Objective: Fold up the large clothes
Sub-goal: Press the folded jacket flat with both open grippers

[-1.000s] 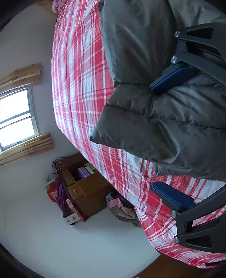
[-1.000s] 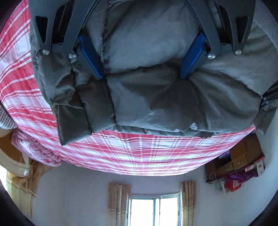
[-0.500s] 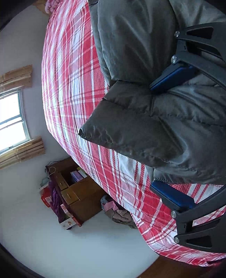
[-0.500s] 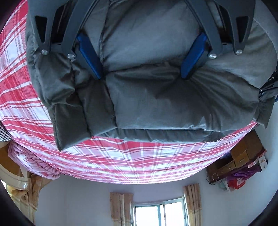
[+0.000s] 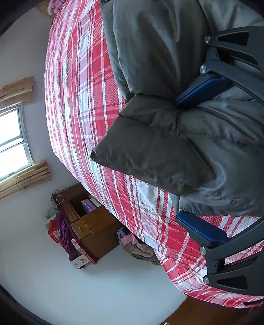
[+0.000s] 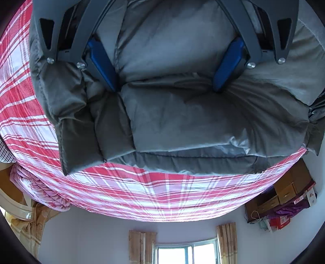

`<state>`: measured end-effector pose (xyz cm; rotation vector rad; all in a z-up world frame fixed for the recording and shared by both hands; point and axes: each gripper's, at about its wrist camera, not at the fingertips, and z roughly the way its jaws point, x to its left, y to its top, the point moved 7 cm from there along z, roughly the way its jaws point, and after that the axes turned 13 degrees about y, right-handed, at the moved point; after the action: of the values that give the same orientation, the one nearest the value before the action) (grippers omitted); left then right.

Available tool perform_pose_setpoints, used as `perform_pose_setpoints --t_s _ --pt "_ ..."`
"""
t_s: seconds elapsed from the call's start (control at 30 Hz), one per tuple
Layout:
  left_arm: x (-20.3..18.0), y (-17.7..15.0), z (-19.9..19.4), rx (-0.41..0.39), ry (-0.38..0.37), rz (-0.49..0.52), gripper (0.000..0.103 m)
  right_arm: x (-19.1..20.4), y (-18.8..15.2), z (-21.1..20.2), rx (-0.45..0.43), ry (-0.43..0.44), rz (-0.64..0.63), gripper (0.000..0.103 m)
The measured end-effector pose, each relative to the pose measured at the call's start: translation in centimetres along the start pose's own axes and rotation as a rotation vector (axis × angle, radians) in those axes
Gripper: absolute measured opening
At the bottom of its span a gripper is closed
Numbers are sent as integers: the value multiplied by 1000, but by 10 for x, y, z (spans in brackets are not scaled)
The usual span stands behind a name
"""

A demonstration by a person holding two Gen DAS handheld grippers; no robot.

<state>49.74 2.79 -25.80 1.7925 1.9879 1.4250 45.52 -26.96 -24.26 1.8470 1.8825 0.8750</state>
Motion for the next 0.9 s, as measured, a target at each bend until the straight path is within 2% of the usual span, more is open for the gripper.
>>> perform_pose_setpoints --t_s 0.9 --pt "0 0 0 -3 -2 1 102 4 -1 4 16 -44 -17 97"
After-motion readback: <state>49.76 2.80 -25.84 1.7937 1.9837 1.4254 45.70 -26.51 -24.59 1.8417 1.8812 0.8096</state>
